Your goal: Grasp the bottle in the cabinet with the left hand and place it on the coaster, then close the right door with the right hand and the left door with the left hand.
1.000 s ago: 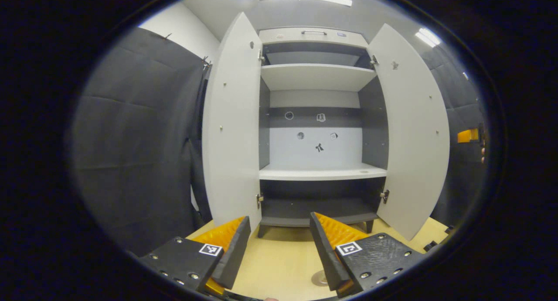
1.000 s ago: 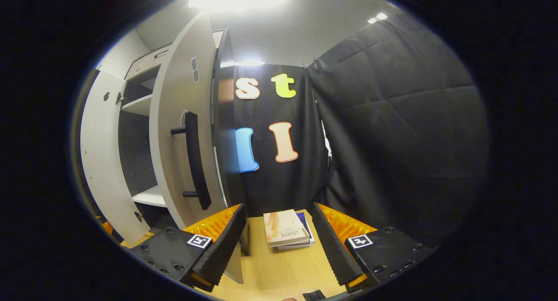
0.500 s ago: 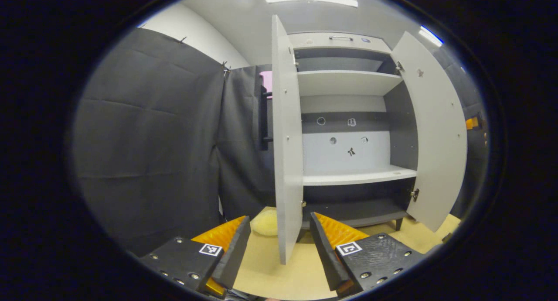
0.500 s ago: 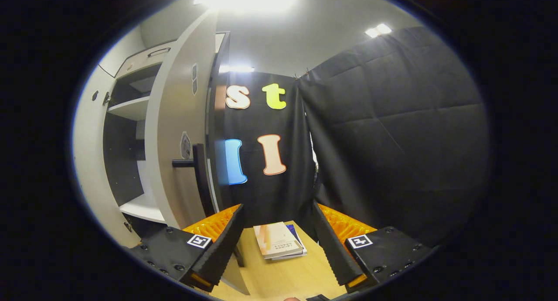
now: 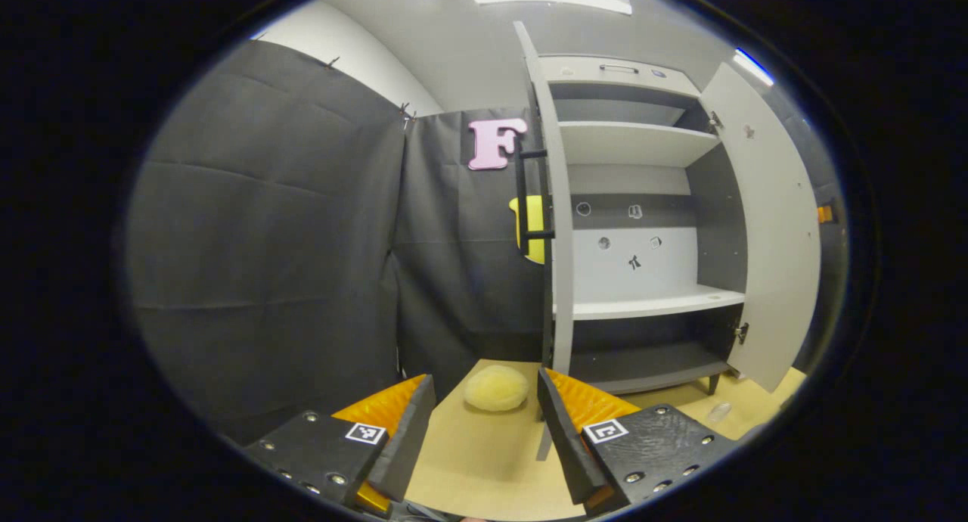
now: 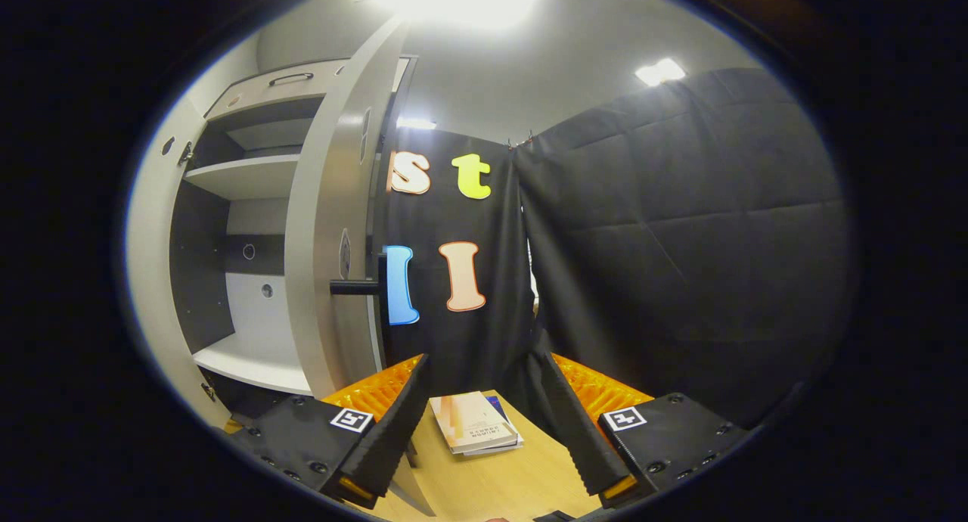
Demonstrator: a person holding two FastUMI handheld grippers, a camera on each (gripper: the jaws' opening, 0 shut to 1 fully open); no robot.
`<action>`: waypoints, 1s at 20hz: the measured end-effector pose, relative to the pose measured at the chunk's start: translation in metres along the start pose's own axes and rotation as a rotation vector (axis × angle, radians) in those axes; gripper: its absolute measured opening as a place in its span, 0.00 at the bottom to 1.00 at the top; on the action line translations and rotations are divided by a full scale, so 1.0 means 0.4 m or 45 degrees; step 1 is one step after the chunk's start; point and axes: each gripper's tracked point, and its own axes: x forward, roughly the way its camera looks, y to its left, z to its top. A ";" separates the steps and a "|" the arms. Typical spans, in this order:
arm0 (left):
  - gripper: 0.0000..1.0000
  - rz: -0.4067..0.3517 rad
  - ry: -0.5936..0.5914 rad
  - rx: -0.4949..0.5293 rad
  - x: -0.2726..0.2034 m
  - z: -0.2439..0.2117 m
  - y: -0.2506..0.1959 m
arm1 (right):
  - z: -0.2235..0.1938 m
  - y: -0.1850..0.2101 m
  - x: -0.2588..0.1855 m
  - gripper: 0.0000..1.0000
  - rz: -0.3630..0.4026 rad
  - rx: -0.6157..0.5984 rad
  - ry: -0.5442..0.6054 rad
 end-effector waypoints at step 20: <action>0.80 -0.016 0.052 -0.103 0.073 -0.086 0.109 | -0.001 0.309 -0.088 0.95 0.233 0.002 -0.027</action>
